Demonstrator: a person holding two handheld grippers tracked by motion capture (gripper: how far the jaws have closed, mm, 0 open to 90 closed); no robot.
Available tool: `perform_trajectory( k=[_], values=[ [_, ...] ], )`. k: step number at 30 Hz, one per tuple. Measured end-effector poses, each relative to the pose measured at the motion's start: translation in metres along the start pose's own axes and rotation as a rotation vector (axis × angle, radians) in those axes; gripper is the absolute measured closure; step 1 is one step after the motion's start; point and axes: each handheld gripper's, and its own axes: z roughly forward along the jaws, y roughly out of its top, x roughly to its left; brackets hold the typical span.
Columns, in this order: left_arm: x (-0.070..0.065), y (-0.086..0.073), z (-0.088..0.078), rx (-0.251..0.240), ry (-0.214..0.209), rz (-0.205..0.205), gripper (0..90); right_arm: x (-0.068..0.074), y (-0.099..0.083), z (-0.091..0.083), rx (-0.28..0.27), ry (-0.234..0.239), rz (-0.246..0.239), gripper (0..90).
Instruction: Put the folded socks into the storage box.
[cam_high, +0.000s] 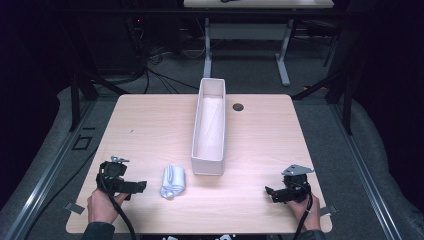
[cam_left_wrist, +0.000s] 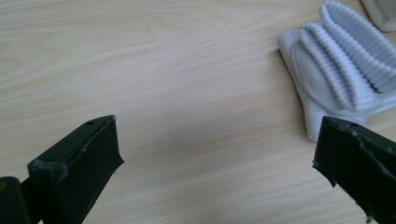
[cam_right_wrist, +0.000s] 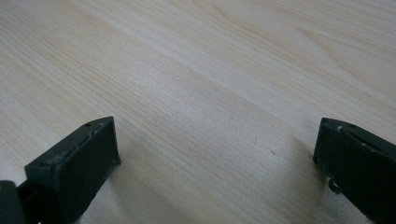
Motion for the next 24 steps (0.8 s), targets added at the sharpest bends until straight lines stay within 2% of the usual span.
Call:
perform_trajectory(
  k=[4,7,12,19,24],
  values=[
    [-0.005,0.006,0.000,0.030,-0.017,-0.009,0.0,0.000,0.000,0.000,0.000,0.002,0.000,0.0],
    [-0.011,0.013,0.002,0.062,-0.048,-0.020,0.0,0.000,0.000,0.000,0.000,0.002,-0.001,0.0],
    [-0.016,0.021,0.003,0.079,-0.069,-0.028,0.0,0.000,0.000,0.000,0.000,0.003,-0.001,0.0],
    [-0.028,0.034,0.005,0.108,-0.088,-0.017,0.0,0.000,0.000,0.000,0.000,0.004,-0.004,0.0],
    [-0.042,0.045,0.014,0.137,-0.100,0.003,0.0,0.000,0.000,0.000,0.000,0.003,-0.004,0.0]
  ],
)
